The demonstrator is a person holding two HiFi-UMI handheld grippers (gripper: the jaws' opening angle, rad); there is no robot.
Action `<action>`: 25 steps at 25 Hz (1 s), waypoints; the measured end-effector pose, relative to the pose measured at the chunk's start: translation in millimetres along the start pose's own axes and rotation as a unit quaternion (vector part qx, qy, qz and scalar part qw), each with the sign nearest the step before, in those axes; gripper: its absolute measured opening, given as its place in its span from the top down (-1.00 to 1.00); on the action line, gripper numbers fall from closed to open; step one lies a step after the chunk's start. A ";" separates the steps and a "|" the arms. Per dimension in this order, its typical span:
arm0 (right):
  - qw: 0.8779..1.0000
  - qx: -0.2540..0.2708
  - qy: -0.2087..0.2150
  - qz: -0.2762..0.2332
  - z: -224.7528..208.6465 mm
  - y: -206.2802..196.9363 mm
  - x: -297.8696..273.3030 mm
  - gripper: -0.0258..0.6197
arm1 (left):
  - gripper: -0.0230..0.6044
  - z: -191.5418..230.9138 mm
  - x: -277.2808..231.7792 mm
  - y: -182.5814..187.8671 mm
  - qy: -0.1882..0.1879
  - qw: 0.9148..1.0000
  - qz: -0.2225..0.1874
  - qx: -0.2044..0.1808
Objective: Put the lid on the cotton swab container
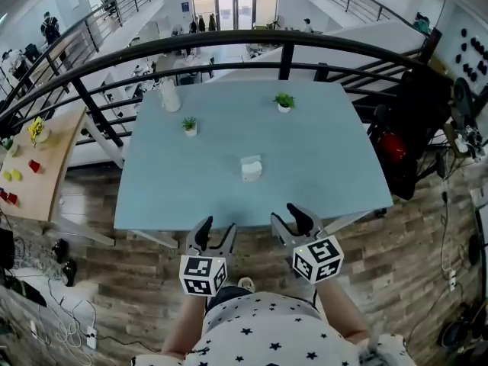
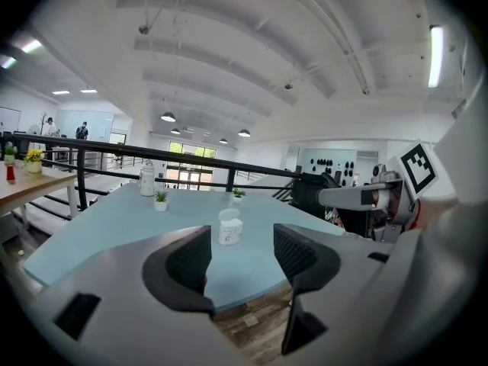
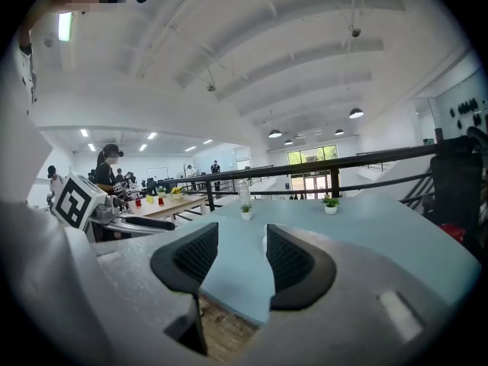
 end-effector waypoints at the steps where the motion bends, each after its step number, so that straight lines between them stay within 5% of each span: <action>1: 1.000 0.000 -0.001 0.000 -2.2 0.6 -6.5 0.35 | 0.17 3.8 -5.4 1.6 -0.002 1.000 0.001 -0.001; 25: 1.000 0.002 0.023 0.019 -70.6 12.6 -107.0 0.35 | 0.11 31.8 -119.0 2.8 -0.016 0.998 0.053 -0.003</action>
Point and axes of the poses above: the fingertips, and each gripper's own axes: x backward along the fingers, z to its left, y out of its top, the point moved 1 cm from there along x, backward along the fingers, and after that the axes turned 8 degrees about x, right-handed, at the moved point
